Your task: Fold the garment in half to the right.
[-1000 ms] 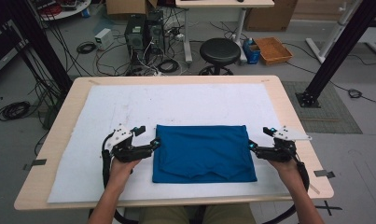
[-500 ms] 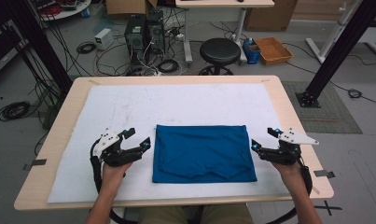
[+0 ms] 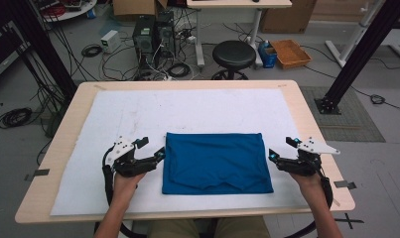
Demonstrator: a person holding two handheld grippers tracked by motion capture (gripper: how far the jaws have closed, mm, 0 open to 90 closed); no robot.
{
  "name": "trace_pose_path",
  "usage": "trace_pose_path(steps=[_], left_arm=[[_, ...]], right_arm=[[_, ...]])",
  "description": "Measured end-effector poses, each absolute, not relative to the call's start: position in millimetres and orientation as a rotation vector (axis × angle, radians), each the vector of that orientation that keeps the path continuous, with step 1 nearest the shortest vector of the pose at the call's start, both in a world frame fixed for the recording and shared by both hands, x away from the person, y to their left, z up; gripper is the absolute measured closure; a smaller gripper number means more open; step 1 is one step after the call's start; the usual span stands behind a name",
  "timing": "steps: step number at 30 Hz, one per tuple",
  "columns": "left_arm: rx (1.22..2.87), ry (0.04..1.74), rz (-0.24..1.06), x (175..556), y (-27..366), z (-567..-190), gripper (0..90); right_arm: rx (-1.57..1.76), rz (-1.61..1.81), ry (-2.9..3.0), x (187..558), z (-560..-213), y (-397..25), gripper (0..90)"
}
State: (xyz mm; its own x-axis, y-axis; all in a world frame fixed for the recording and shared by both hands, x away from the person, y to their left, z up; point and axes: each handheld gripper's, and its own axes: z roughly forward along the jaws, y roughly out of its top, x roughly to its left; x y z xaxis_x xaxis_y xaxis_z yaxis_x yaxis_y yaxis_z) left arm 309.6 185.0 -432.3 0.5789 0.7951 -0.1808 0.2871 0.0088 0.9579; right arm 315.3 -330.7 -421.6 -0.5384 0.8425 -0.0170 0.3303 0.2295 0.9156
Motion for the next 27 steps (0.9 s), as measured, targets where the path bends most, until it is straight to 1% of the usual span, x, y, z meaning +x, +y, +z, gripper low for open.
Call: trace_pose_path(steps=[9,19,24,27], left_arm=[[1.664,1.003,0.480,309,173,-434,21.1],[1.755,1.083,0.507,286,153,-435,21.1],[1.792,1.129,0.421,285,147,-443,21.7],[1.812,1.172,0.407,283,147,-446,21.7]], right_arm=[[1.060,1.261,2.001,314,-423,-330,18.6],[1.060,1.268,2.006,313,-425,-330,18.6],[1.046,1.264,2.035,314,-428,-325,18.6],[1.034,1.261,2.047,314,-428,-322,18.6]])
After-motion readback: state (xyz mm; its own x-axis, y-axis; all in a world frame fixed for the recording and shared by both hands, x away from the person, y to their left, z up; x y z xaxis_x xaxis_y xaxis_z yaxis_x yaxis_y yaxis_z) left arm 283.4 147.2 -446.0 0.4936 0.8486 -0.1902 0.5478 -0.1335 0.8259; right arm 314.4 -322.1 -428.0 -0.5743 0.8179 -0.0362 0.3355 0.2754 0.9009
